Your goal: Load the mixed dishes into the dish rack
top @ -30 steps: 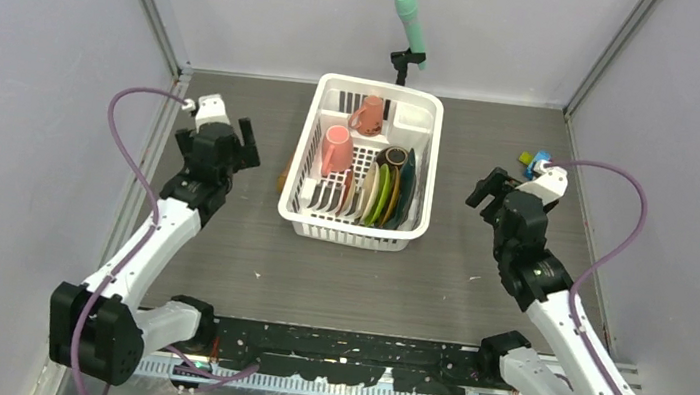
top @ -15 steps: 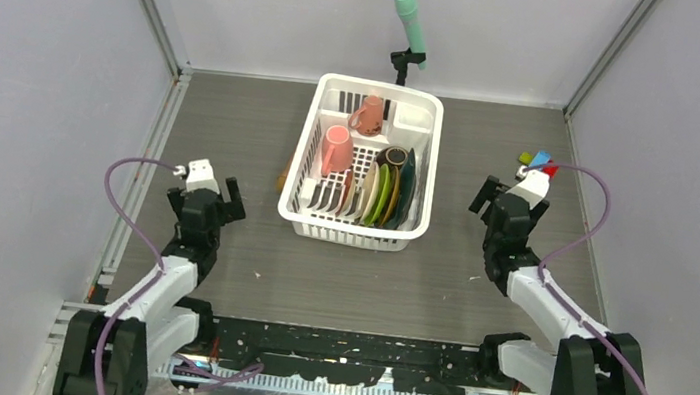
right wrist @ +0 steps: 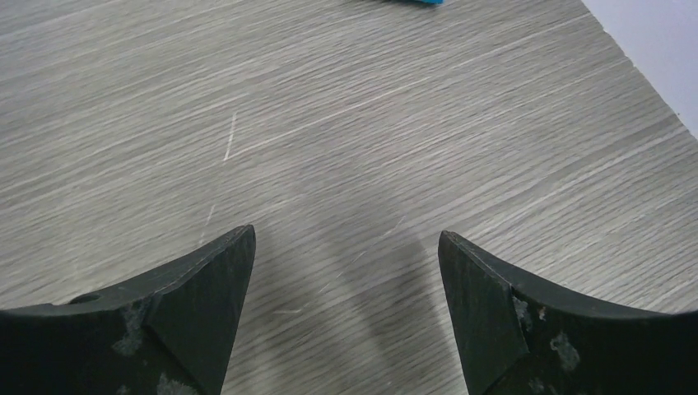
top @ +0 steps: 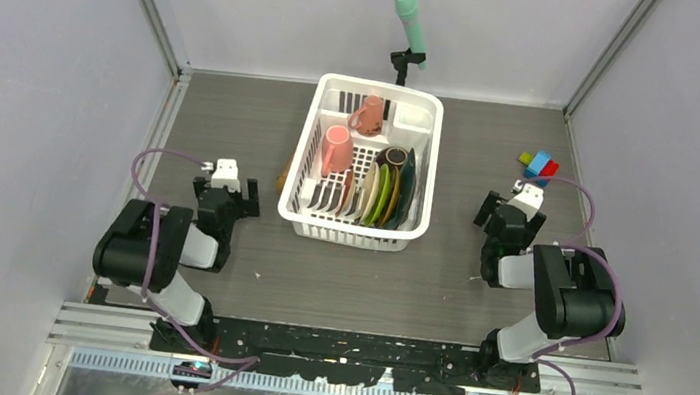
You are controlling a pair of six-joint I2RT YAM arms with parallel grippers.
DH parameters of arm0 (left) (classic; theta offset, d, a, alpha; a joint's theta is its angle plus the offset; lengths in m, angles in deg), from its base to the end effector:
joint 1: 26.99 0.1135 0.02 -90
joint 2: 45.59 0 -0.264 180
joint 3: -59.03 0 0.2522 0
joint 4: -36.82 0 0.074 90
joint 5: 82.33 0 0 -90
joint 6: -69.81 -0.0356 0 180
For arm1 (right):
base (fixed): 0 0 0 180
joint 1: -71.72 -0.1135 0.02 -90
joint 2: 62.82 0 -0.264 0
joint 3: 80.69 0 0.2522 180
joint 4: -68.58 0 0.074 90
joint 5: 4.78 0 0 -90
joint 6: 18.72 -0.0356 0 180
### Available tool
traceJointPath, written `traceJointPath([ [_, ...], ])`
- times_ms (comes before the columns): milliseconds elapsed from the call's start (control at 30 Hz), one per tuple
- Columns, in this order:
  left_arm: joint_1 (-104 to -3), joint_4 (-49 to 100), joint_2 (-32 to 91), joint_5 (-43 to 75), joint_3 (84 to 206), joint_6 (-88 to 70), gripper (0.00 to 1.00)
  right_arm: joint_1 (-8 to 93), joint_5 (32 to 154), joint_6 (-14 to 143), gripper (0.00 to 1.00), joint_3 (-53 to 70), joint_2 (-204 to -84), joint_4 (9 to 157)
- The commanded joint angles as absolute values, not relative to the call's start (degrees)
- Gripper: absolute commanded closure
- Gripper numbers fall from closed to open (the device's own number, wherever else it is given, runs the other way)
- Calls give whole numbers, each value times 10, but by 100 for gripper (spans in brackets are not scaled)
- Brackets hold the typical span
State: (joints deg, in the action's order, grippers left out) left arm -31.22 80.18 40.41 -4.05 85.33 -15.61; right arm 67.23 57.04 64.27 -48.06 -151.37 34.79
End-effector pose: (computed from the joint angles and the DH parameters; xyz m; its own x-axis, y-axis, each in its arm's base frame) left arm 0.2332 -0.0100 0.1285 -0.2699 -0.0584 -0.9611 -0.1442 0.9894 -0.0197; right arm 0.2528 0.0030 0.1288 -0.3279 0.0822 -0.9411 0.4102 0.9098 -0.0635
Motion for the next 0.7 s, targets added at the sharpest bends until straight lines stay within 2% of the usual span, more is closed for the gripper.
traceJointPath([
  [0,-324,925,433,-41,851,-189,6,694,604,620,13,-472,-1519,266],
  [67,-324,823,416,-82,901,-173,15,695,602,622,16,-475,-1521,253],
  [133,-325,797,434,-94,925,-178,2,695,602,621,2,-474,-1520,259],
  [167,-324,802,425,-87,915,-175,0,695,601,623,1,-477,-1523,247],
  [667,-324,783,432,-74,932,-184,0,694,596,620,0,-477,-1523,248],
])
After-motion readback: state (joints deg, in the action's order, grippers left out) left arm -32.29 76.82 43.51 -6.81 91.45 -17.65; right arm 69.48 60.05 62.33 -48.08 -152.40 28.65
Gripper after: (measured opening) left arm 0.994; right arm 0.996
